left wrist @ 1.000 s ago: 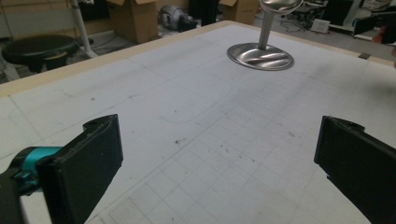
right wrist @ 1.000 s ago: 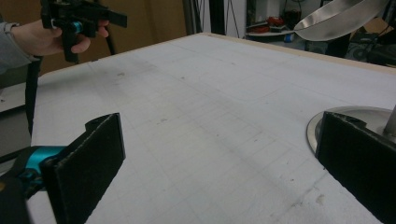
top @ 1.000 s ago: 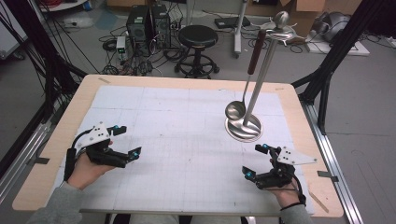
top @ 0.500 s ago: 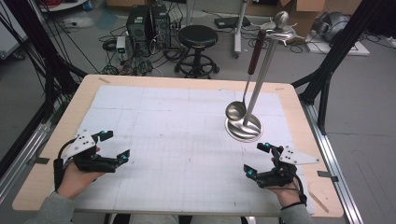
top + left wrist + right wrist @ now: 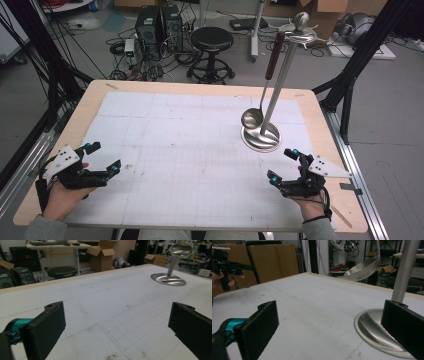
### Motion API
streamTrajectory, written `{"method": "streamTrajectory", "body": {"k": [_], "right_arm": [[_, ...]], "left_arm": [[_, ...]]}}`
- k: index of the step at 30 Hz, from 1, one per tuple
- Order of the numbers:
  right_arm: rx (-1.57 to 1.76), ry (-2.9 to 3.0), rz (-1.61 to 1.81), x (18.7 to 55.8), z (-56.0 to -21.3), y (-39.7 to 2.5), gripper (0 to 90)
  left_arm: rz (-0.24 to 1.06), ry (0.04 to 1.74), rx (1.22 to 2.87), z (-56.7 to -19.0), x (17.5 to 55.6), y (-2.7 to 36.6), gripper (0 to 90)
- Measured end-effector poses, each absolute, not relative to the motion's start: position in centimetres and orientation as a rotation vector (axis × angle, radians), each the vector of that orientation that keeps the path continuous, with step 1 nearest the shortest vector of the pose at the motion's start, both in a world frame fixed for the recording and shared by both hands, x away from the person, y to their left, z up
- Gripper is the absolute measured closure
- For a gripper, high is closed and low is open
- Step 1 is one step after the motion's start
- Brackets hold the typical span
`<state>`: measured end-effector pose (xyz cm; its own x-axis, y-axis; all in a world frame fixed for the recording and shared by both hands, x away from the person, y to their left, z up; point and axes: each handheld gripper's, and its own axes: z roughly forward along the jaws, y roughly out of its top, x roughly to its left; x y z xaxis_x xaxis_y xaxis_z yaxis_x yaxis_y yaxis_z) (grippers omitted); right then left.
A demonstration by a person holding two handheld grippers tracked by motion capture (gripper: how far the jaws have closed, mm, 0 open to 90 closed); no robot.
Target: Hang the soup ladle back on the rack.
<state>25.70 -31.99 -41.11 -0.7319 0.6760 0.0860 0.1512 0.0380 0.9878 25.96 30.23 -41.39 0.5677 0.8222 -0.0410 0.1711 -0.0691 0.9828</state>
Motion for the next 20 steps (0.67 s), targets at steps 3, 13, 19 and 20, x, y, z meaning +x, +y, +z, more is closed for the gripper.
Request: {"method": "streamTrajectory", "body": {"k": [3,13,19,20], "right_arm": [[0.841,1.890,1.730,25.5,-41.0,-32.2,0.5],[0.865,1.874,1.727,25.6,-41.1,-33.2,0.5],[0.894,1.853,1.721,25.7,-41.3,-33.9,0.5],[0.894,1.852,1.723,25.7,-41.3,-33.8,0.5]], "left_arm": [[0.684,0.889,1.569,-41.6,25.9,30.8,1.7],[0.658,0.934,1.534,-41.7,24.7,31.7,1.7],[0.656,0.937,1.548,-42.1,24.4,31.7,1.7],[0.654,0.933,1.547,-42.1,24.5,31.7,1.7]]}}
